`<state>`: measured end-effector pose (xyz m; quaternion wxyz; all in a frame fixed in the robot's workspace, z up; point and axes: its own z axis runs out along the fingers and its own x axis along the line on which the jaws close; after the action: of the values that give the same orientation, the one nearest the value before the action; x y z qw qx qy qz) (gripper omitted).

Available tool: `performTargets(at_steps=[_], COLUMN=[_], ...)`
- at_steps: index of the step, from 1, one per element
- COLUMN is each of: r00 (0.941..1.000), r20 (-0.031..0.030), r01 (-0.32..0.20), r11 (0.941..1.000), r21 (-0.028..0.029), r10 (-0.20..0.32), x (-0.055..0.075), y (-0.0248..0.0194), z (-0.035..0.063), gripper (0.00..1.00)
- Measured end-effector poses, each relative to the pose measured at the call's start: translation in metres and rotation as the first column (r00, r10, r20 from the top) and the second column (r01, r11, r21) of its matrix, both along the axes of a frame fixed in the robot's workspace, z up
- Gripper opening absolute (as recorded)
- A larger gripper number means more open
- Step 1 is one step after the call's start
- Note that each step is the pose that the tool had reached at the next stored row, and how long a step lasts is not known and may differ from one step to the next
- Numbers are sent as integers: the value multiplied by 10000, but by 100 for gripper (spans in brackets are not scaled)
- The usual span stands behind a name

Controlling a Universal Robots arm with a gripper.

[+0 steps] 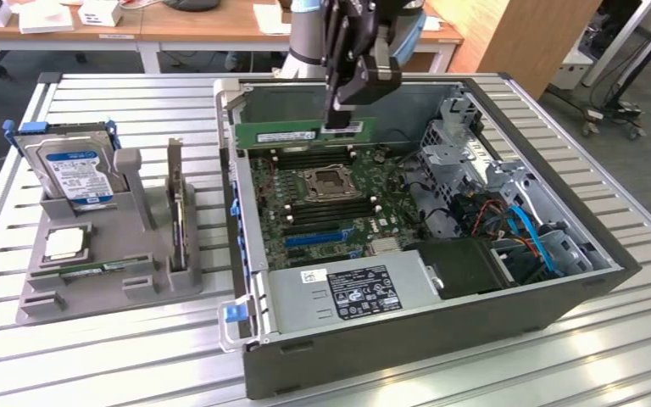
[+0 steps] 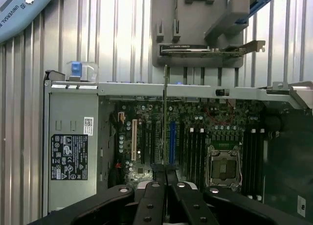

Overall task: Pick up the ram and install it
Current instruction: 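Pick up the ram and move it above insertion slot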

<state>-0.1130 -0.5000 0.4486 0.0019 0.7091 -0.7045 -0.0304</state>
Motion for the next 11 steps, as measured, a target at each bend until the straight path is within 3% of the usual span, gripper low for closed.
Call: performTargets(at_steps=[11], r00=[10000], r20=[0], r01=[-1], r11=[10000], r21=[0], r10=[1], x=[314], y=[-2], z=[-14], gripper=[11])
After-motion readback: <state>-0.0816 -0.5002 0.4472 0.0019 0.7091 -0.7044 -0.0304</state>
